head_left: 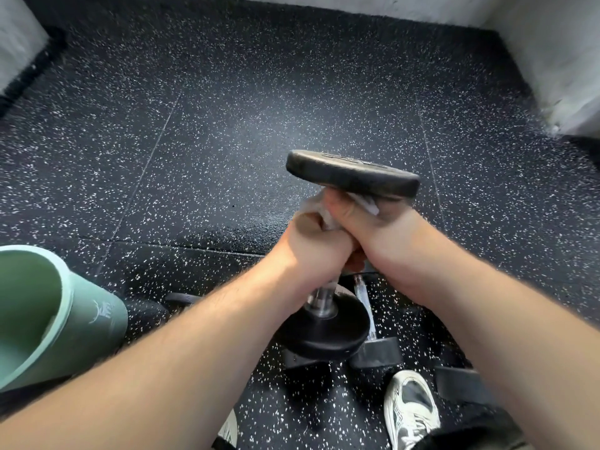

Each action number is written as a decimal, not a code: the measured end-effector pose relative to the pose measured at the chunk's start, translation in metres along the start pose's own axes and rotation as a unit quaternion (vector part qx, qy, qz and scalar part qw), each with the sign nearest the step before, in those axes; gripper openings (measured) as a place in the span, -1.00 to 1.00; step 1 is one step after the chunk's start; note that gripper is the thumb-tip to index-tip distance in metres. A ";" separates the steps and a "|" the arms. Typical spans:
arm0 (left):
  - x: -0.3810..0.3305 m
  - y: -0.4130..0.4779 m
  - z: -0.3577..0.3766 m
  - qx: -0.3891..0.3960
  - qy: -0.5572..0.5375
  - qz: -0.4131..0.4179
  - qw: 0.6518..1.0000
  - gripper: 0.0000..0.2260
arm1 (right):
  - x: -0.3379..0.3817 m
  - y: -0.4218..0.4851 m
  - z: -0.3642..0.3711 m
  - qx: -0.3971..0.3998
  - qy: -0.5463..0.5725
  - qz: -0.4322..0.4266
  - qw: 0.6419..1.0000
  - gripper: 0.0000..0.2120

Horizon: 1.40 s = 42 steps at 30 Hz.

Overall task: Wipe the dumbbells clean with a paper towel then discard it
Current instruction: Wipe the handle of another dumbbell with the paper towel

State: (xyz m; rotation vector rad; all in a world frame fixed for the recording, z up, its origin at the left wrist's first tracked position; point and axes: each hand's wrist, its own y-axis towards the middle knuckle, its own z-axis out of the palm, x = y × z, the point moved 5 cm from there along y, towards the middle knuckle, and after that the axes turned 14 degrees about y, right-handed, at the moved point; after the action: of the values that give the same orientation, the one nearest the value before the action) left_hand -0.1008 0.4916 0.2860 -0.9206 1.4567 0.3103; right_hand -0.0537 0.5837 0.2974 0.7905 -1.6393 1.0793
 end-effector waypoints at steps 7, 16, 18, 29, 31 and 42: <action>0.015 0.006 -0.013 -0.029 -0.033 -0.070 0.997 -0.84 | 0.022 -0.010 -0.012 -0.024 -0.037 -0.026 0.999 -0.72; 0.013 0.009 -0.018 -0.036 -0.148 -0.153 0.976 -0.93 | -0.002 -0.011 -0.033 -0.010 -0.327 0.151 0.933 -0.78; 0.012 0.010 -0.018 -0.038 -0.174 -0.160 0.971 -0.94 | -0.004 -0.015 -0.024 0.023 -0.359 0.175 0.917 -0.76; 0.014 0.012 -0.016 -0.012 -0.095 -0.087 0.992 -0.83 | -0.001 -0.012 -0.023 0.068 -0.365 0.115 0.921 -0.89; 0.015 0.013 -0.016 -0.024 -0.084 -0.087 0.992 -0.79 | -0.003 -0.011 -0.023 0.064 -0.345 0.105 0.930 -0.90; 0.023 0.017 -0.027 -0.107 -0.020 -0.081 0.991 -0.52 | -0.006 -0.017 -0.011 0.148 -0.129 0.143 0.970 -0.80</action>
State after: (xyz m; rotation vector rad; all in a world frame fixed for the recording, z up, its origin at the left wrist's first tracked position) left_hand -0.1280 0.4759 0.2628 -1.1914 1.3210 0.3666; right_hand -0.0333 0.5875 0.2980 0.9363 -1.8768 1.5016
